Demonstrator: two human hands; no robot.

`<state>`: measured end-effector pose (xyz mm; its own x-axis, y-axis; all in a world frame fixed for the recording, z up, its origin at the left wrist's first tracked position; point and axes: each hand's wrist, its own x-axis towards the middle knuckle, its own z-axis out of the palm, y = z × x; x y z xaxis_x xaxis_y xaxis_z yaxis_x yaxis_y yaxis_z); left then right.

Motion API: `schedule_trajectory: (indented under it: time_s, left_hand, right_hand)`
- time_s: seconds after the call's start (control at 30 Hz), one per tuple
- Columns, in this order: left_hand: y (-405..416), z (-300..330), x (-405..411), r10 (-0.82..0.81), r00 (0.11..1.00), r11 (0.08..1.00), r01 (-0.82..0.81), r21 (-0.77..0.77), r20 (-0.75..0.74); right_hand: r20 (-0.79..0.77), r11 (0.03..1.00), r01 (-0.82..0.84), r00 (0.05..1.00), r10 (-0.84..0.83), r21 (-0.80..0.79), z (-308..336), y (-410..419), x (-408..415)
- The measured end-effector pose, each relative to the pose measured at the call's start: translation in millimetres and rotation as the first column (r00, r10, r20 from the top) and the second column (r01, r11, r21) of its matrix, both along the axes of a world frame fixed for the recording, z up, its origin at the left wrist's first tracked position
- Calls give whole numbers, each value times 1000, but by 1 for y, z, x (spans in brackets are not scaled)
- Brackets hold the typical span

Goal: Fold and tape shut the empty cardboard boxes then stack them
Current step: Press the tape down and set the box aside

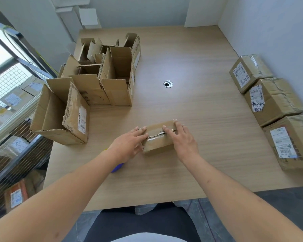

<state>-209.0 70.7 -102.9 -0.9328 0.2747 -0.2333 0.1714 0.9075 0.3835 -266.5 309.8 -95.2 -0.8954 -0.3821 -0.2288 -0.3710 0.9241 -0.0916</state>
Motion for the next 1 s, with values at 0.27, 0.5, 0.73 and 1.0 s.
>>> schedule_trajectory:
  time_s: [0.27,0.5,0.73,1.0]
  left_hand:
    - [4,-4,15,-10,995,998,16,55,-101]
    - [21,-2,23,80,982,986,-53,156,-172]
    - [29,-1,26,84,986,975,-52,214,-144]
    - [18,-8,28,23,983,983,10,182,-180]
  right_hand:
    - [31,998,-63,998,62,24,1,-10,-2]
    - [255,932,-228,919,302,-281,-4,-2,0]
    - [117,906,-219,954,277,-363,-13,9,8]
    - [122,908,-165,966,227,-385,-19,10,19]
